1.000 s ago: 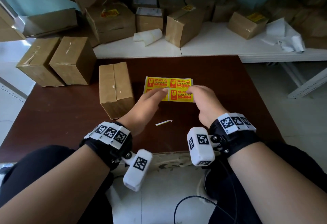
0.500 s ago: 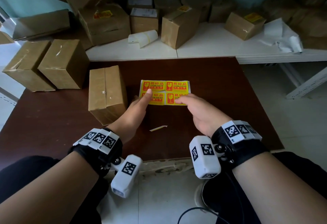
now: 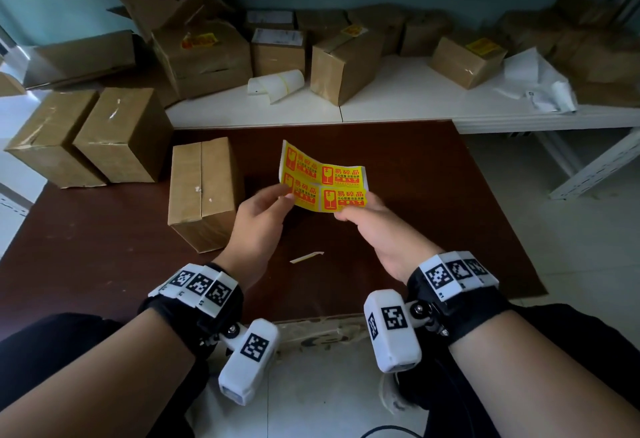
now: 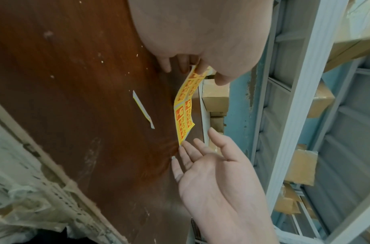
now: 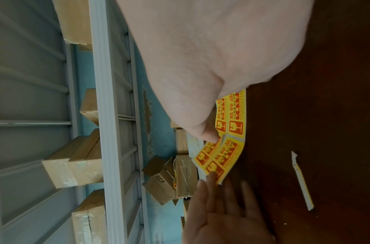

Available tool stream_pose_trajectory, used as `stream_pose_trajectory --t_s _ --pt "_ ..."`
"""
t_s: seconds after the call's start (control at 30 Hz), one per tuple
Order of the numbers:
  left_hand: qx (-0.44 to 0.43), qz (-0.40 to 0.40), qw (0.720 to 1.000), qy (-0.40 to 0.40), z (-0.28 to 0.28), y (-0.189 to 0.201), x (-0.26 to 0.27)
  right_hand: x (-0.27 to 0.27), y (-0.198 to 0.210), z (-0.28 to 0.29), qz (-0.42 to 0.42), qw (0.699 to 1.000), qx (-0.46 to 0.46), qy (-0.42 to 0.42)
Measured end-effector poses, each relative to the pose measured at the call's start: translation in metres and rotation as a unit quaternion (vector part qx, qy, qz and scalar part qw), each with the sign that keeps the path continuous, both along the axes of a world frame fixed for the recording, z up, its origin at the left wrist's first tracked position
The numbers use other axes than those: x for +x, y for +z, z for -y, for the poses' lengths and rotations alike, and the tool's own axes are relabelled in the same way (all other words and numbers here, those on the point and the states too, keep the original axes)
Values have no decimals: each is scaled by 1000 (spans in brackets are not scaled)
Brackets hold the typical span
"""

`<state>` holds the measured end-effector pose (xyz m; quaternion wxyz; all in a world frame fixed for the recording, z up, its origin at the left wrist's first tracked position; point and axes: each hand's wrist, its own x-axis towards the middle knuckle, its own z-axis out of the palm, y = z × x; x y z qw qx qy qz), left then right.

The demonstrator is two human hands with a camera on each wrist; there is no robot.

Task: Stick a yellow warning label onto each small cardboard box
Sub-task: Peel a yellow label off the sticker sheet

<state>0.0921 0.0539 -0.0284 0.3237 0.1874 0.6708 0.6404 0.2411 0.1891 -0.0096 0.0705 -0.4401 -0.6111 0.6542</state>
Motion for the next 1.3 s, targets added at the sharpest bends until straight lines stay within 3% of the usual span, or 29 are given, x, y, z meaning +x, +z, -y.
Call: stream_pose_trajectory --t_s 0.17,0.37,0.6,1.03,1.3 --pt "64 -72 995 19 2 6 6 3 -4 2 32 991 124 -49" --pt "119 -28 991 -53 6 17 13 16 17 0 -22 962 257 -85" --pt "148 60 987 -28 8 14 10 16 11 2 -25 950 308 -30" --pt "127 13 992 5 10 13 10 24 15 7 -59 982 139 111" --pt "136 -32 990 -12 11 17 27 24 14 13 -80 984 148 58"
